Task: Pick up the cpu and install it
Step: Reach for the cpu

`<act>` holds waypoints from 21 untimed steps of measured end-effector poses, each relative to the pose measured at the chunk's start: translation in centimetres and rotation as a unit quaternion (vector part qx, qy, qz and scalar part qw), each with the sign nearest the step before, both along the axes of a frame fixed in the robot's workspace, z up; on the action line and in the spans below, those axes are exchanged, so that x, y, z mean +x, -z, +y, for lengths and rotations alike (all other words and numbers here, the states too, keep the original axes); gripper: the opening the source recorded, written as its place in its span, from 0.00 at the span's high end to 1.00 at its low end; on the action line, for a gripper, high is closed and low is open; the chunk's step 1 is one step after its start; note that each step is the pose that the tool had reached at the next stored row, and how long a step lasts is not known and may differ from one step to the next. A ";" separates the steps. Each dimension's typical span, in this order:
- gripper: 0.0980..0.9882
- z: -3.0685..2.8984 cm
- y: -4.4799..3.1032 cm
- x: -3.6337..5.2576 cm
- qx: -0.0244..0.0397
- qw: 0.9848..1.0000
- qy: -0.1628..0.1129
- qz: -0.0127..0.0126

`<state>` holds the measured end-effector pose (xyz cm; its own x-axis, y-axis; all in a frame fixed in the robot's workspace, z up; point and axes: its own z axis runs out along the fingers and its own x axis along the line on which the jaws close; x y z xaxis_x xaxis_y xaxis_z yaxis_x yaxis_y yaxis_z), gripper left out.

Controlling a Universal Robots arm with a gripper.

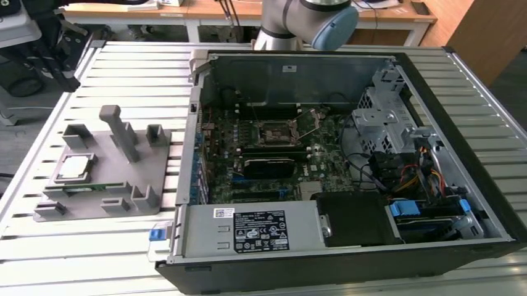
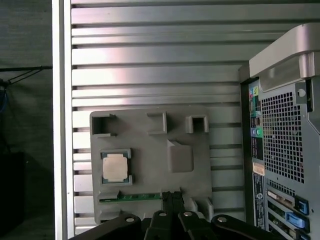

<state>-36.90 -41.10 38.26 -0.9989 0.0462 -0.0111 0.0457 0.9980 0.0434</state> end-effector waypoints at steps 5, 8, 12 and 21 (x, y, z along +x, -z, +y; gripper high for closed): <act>0.99 -0.03 0.04 -1.87 0.000 1.000 0.000 0.000; 0.99 -0.04 0.06 -2.73 0.000 1.000 0.000 0.000; 0.99 -0.06 0.08 -3.78 0.000 1.000 0.000 0.000; 0.99 -0.10 0.14 -5.98 0.000 1.000 0.000 0.000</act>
